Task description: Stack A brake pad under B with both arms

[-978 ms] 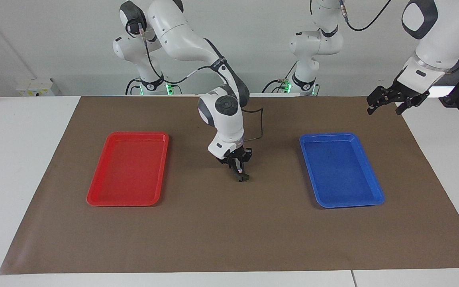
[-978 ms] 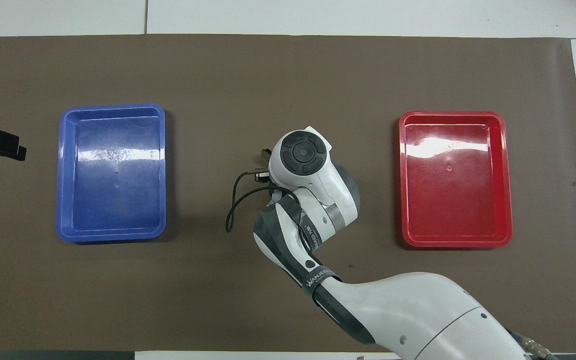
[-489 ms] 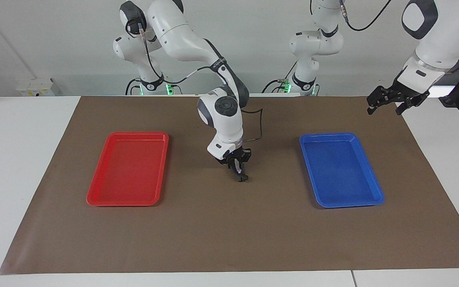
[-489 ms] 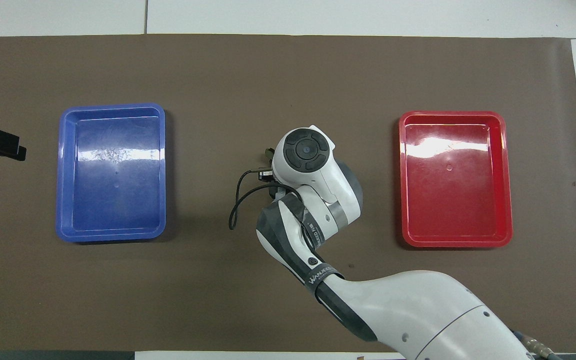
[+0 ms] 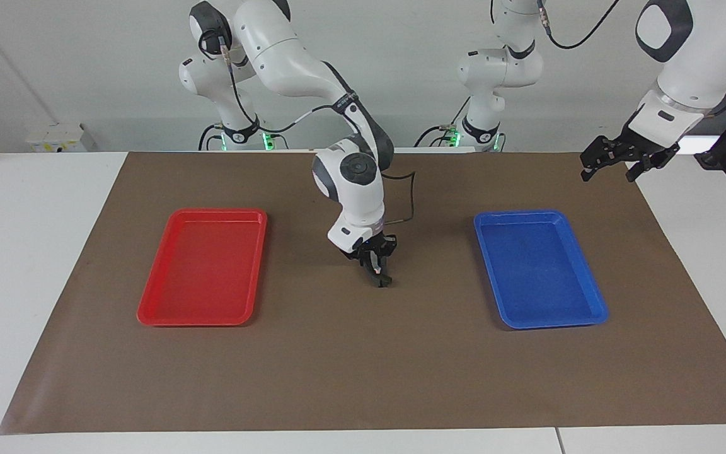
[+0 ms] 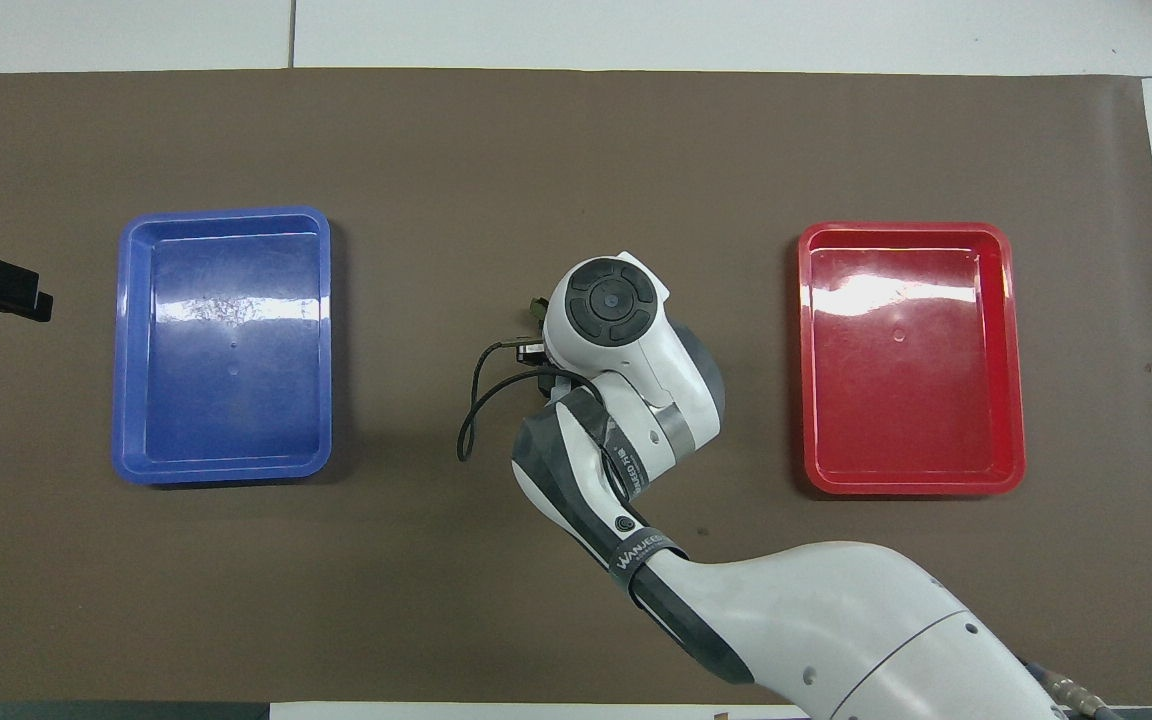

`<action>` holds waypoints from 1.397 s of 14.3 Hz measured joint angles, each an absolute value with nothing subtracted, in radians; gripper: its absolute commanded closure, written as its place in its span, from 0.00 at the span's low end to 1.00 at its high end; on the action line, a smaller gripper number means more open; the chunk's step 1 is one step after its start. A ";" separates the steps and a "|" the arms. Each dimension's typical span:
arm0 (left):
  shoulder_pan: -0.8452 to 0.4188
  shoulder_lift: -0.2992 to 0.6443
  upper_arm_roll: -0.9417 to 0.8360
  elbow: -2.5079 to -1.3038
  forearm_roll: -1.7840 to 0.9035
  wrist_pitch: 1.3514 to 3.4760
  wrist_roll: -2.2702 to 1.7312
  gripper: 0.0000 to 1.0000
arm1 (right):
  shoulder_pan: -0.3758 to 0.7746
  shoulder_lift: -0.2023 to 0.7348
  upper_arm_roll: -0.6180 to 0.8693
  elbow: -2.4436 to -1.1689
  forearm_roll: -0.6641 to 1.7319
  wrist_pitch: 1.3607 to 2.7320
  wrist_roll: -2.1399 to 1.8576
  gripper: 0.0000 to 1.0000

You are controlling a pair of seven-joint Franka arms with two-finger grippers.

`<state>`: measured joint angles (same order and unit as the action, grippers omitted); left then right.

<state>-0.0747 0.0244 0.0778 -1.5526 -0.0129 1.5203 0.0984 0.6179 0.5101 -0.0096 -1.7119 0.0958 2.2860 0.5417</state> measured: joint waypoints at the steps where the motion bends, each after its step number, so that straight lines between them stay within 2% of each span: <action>1: -0.075 0.024 0.078 -1.553 -0.013 1.520 0.098 0.01 | 0.619 0.510 -0.009 -1.712 0.096 2.292 0.542 0.00; 10: -0.075 0.024 0.078 -1.553 -0.013 1.520 0.098 0.01 | 0.612 0.491 -0.025 -1.699 0.096 2.296 0.543 0.00; 12: -0.075 0.024 0.078 -1.553 -0.013 1.520 0.098 0.01 | 0.562 0.435 -0.049 -1.692 0.089 2.261 0.543 0.00; 17: -0.075 0.024 0.078 -1.553 -0.013 1.520 0.098 0.01 | 0.344 0.227 -0.053 -1.689 0.017 1.964 0.528 0.00; 20: -0.075 0.024 0.078 -1.553 -0.013 1.520 0.098 0.01 | 0.236 0.148 -0.053 -1.691 0.003 1.866 0.433 0.00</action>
<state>-0.0747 0.0244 0.0778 -1.5526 -0.0130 1.5199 0.0984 0.2360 0.1485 -0.0531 -1.6907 0.0027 1.8658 0.4333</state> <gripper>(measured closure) 0.009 0.000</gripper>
